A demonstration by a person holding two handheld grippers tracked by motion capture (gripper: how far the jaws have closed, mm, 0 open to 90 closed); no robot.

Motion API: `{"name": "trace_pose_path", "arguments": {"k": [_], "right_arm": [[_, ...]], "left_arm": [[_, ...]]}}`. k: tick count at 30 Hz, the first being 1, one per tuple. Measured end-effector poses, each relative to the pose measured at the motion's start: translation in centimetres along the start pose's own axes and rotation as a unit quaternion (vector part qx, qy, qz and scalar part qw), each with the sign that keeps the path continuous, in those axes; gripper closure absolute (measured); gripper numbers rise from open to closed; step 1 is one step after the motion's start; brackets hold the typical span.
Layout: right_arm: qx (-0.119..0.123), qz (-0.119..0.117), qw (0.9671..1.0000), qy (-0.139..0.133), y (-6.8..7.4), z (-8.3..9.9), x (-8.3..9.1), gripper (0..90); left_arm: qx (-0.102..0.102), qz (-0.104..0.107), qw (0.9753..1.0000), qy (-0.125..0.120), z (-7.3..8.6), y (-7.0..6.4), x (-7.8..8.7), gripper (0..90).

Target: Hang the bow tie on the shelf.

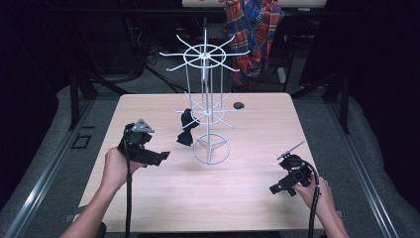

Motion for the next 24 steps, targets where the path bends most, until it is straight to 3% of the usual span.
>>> {"name": "trace_pose_path", "arguments": {"k": [9,11,24], "right_arm": [[-0.010,-0.001,0.9999,-0.008,0.2,0.0,-0.2,11.9],[0.004,0.004,0.9999,0.010,0.0,0.0,0.0,11.9],[0.006,0.005,1.0000,0.005,0.0,0.0,-0.1,11.9]], "left_arm": [[0.015,-0.001,0.9994,0.032,2.8,-0.1,-0.4,6.6],[0.020,0.001,0.9991,0.038,3.4,-0.1,-0.5,4.7],[0.048,0.008,0.9959,0.076,7.0,0.3,-1.0,0.2]]}}
Point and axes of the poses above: each handheld gripper's, and its own axes: x roughly backward along the jaws, z roughly out of its underside, y roughly to its left, the point moved 5 cm from there along -x, roughly forward along the jaws, and after that the axes turned 3 degrees about -x, right-handed, at the moved point
